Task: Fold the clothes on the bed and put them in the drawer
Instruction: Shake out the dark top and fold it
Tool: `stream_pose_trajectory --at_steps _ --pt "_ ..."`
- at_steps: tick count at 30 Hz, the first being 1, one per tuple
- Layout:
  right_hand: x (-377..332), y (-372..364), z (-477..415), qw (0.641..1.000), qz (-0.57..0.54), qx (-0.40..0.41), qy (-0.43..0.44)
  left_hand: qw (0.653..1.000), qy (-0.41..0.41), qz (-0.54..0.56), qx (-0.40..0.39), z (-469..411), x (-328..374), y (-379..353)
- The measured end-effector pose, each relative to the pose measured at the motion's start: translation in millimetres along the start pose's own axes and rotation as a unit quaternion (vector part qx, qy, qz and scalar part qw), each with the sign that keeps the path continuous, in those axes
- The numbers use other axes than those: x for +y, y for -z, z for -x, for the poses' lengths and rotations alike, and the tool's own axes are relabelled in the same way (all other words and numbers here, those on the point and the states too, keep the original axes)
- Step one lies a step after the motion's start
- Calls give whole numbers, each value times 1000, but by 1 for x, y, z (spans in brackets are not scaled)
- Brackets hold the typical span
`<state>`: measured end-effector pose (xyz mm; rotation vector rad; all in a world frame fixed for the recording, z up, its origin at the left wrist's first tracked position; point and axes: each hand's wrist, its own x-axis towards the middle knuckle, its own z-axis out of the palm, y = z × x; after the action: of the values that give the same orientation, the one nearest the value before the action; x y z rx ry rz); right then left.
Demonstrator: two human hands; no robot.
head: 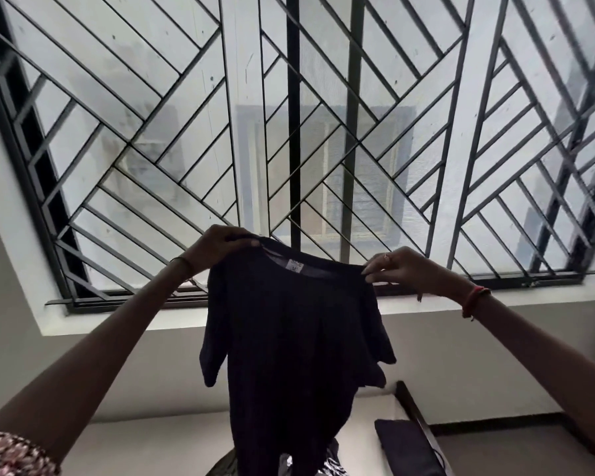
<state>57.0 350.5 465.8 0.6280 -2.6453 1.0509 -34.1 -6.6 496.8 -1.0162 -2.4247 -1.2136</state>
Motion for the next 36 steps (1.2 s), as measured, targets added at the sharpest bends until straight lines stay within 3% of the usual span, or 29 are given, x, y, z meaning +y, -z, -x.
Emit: stream_pose_trajectory --at_steps 4,8,13,19,23,27,29,32,36 --pt "-12 8 1 999 -28 -21 13 999 -23 31 29 -4 -3 -3" --pt "-20 17 -1 997 -78 -4 -6 998 -26 53 -16 -7 5 -3" --pt "-31 34 -2 999 -52 8 -16 996 -40 38 -72 -9 13 2" --pt "-37 49 2 996 -82 -31 -22 994 -83 40 -61 -8 23 -2" --pt "-44 67 14 987 -124 -99 -30 992 -45 82 -90 -7 31 2" --pt "-41 64 15 967 -227 -109 -34 983 -11 120 -139 -5 33 3" --pt "-30 50 8 954 -274 -89 -85 986 32 83 -141 -12 29 -4" --pt "-9 20 -2 960 -231 -17 -155 983 108 5 -151 -21 12 -24" --pt "3 -22 -7 943 -223 154 -192 967 215 91 -102 -13 -2 -51"
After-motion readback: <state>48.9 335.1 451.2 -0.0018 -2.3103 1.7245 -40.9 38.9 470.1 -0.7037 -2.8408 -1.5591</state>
